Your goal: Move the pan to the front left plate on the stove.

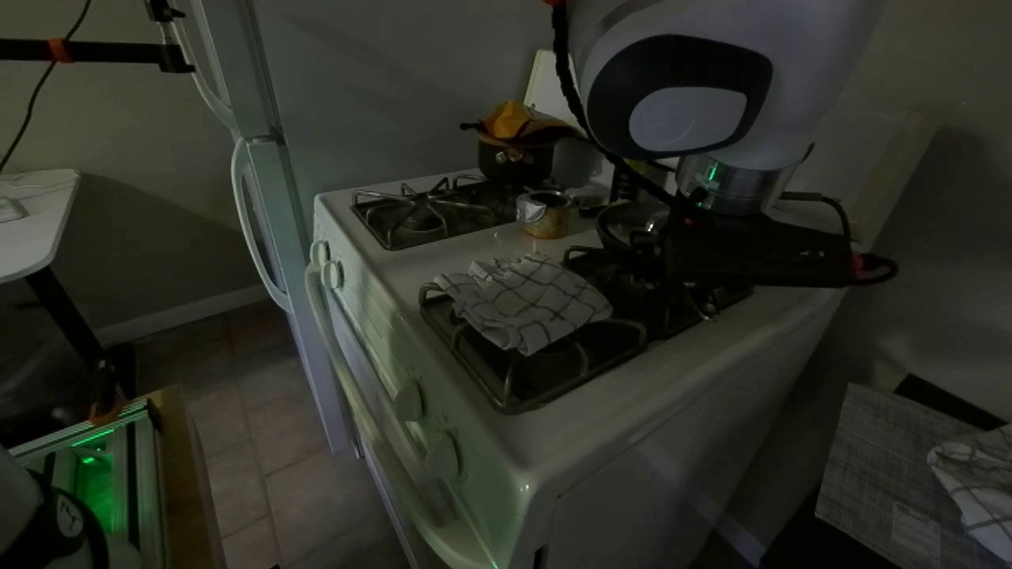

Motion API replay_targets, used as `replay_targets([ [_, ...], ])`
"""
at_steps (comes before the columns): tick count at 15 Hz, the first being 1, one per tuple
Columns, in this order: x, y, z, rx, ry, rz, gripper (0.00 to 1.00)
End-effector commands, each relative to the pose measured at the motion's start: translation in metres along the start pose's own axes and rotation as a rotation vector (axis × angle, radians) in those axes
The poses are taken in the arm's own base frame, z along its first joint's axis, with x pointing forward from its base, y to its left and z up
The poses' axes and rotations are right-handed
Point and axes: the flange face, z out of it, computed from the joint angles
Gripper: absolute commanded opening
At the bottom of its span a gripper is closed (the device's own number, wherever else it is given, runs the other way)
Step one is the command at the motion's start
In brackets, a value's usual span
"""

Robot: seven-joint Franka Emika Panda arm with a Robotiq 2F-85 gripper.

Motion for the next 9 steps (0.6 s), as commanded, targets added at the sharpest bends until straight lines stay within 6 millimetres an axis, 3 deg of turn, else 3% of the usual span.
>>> replay_targets([
  [1,-0.0013,-0.0054,0.0045,0.028,-0.012,-0.002,0.41],
  [3,-0.0006,-0.0058,0.0047,0.029,-0.009,-0.003,0.42],
  [8,-0.0005,-0.0053,0.0048,0.029,-0.007,0.002,0.02],
  [9,-0.0005,-0.0052,0.0043,0.036,0.003,0.007,0.01],
])
